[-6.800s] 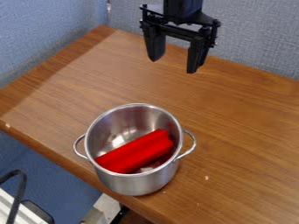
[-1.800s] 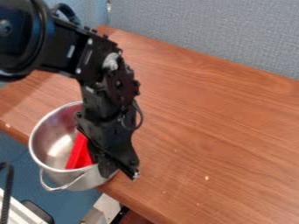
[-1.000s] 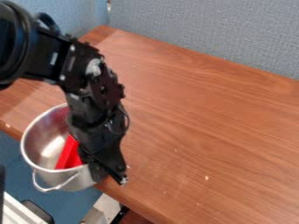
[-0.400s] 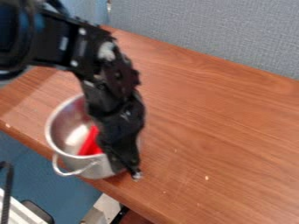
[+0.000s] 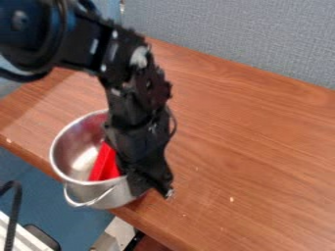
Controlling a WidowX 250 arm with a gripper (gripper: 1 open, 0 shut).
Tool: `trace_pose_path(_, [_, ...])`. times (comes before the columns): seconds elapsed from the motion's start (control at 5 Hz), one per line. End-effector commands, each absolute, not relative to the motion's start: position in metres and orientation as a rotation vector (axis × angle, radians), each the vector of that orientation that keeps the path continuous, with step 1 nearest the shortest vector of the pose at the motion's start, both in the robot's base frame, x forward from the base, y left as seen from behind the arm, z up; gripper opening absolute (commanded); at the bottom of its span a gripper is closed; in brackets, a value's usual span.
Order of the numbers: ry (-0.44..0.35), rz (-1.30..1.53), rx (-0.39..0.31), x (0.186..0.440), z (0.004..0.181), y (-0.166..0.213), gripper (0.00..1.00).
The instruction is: Put the red object in the metal pot
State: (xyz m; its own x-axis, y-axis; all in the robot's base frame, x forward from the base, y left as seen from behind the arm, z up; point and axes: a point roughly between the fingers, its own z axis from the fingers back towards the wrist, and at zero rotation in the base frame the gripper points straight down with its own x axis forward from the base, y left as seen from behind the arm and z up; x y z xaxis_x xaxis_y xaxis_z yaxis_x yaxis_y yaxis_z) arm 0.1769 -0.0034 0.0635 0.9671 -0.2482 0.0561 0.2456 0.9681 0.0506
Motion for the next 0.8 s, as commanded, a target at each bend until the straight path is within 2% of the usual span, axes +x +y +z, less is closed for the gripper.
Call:
trace_pose_path(0.0, [-0.135, -0.269, 0.063, 0.192, 0.095, -0.009, 0.00])
trace_pose_path(0.2, [-0.139, -0.322, 0.056, 0.193, 0.095, -0.017, 0.00])
trace_pose_path(0.4, [-0.126, -0.401, 0.020, 0.182, 0.089, -0.033, 0.00])
trace_pose_path(0.6, [-0.123, -0.458, 0.012, 0.194, 0.087, -0.036, 0.00])
